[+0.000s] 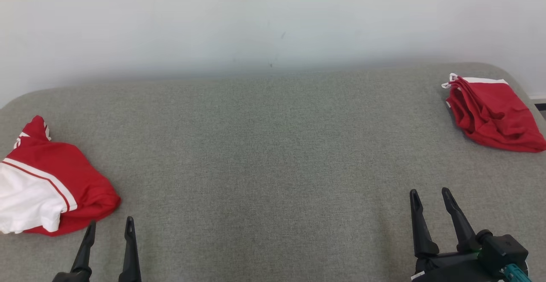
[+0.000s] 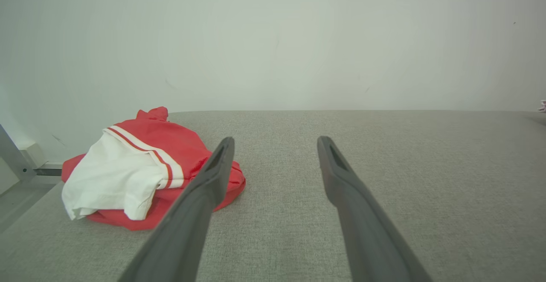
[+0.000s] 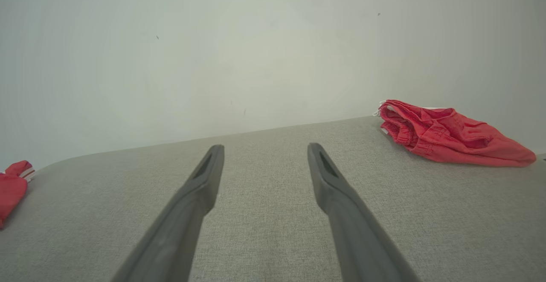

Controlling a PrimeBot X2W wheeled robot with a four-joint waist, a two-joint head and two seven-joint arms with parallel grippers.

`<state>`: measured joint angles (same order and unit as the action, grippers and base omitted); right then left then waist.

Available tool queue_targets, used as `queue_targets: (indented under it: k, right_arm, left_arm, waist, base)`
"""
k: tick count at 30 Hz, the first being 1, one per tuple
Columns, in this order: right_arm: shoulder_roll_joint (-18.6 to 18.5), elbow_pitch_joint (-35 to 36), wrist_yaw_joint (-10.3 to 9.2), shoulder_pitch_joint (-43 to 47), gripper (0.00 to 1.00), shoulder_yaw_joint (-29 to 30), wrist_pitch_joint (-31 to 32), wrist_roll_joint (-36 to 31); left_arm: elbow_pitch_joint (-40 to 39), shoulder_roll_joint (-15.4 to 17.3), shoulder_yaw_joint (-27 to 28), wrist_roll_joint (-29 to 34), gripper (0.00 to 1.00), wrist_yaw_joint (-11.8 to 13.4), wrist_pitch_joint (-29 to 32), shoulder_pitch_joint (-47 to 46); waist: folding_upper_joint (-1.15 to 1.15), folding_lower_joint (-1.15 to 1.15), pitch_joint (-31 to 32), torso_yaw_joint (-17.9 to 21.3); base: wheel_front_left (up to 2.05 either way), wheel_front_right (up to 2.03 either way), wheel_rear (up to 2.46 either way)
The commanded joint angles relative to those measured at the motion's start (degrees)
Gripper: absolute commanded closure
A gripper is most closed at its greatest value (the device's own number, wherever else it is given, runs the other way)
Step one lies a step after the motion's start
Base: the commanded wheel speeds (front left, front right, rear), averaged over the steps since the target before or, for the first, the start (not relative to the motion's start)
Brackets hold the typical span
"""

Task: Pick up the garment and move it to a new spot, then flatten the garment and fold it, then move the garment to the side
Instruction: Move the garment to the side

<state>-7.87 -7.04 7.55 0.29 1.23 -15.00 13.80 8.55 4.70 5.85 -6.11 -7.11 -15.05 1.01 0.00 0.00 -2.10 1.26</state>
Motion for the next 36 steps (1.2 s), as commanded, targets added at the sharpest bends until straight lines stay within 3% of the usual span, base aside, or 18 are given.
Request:
queue_targets:
  k: [1,27,36]
  right_arm:
    - [0.4,-0.1,-0.14,0.7,0.00,0.0,-0.2,-0.4]
    - [2.1,-1.2,-0.15,1.2,0.00,0.6,-0.2,-1.8]
    - [2.6,-1.2,-0.15,2.1,0.00,1.1,-0.2,-1.2]
  left_arm:
    - [0.2,0.1,0.0,0.5,0.00,-0.2,-0.2,0.6]
    - [0.8,-0.6,0.3,1.8,0.00,-0.2,-0.2,-0.5]
    - [1.7,0.1,0.1,1.4,0.00,-0.3,-0.2,-1.1]
  waist:
    - [0.00,0.00,0.1,-0.2]
    - [0.00,0.00,0.1,-2.0]
    - [0.00,0.00,0.5,-6.6]
  base:
    - [0.00,0.00,0.00]
    - [0.00,0.00,0.00]
    - [0.00,0.00,0.00]
